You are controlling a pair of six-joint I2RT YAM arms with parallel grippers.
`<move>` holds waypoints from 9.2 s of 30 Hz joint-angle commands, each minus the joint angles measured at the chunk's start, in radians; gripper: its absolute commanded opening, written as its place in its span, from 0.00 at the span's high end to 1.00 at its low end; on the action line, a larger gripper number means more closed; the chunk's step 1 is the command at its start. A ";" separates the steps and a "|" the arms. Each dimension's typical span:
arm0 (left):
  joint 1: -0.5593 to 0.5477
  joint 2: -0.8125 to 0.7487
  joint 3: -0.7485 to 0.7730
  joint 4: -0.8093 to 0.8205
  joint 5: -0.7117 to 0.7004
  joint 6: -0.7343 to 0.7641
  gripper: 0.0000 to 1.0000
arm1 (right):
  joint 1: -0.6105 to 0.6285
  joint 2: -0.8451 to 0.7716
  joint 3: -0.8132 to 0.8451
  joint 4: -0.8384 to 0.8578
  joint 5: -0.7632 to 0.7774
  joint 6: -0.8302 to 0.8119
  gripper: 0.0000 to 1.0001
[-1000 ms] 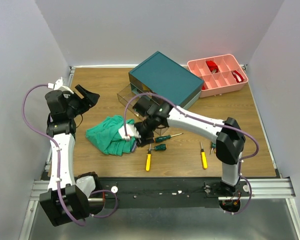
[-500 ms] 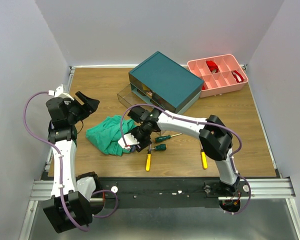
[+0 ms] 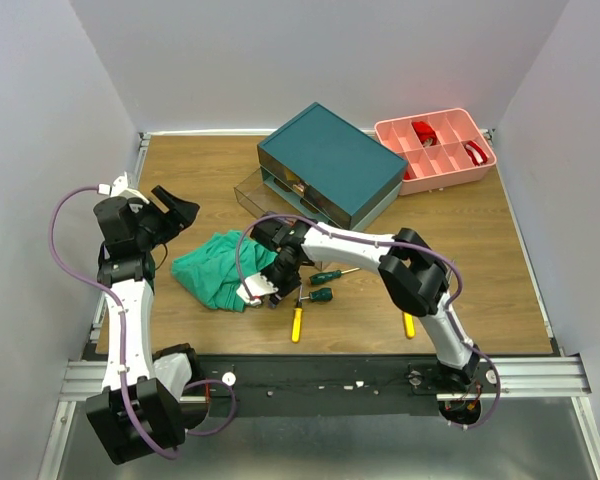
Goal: Sort the tools into containers
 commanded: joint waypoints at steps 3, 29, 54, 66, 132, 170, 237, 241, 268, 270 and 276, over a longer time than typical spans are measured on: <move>0.009 0.008 -0.001 0.037 0.004 -0.005 0.19 | 0.001 0.046 0.019 -0.129 0.043 -0.021 0.79; 0.009 0.138 0.147 -0.032 0.001 0.023 0.20 | -0.232 0.044 0.486 0.027 0.201 0.882 0.99; 0.007 0.112 0.104 0.026 0.018 -0.002 0.20 | -0.102 -0.485 -0.504 0.205 0.094 0.498 0.37; 0.016 0.037 0.051 -0.008 0.004 0.020 0.20 | -0.068 -0.381 -0.533 0.265 0.192 0.487 0.37; 0.029 0.052 0.009 0.003 0.028 -0.005 0.20 | -0.215 -0.531 -0.640 0.284 0.092 0.378 0.41; 0.033 0.132 -0.002 0.080 0.054 -0.063 0.20 | -0.287 -0.700 -0.483 0.233 -0.110 0.566 0.98; 0.081 -0.029 -0.090 0.107 0.071 -0.114 0.20 | 0.084 -0.273 -0.008 -0.051 -0.112 0.128 0.97; 0.081 -0.011 -0.084 0.126 0.076 -0.121 0.20 | -0.008 -0.236 0.198 0.017 -0.123 0.461 0.99; 0.081 0.111 -0.035 0.142 0.071 -0.120 0.20 | -0.183 -0.127 0.237 0.226 0.129 0.870 0.37; 0.079 0.115 -0.029 0.142 0.071 -0.128 0.20 | -0.161 -0.150 0.191 0.229 0.095 0.882 0.38; 0.079 0.109 -0.003 0.129 0.065 -0.155 0.20 | -0.094 -0.163 0.079 0.262 0.224 1.087 0.37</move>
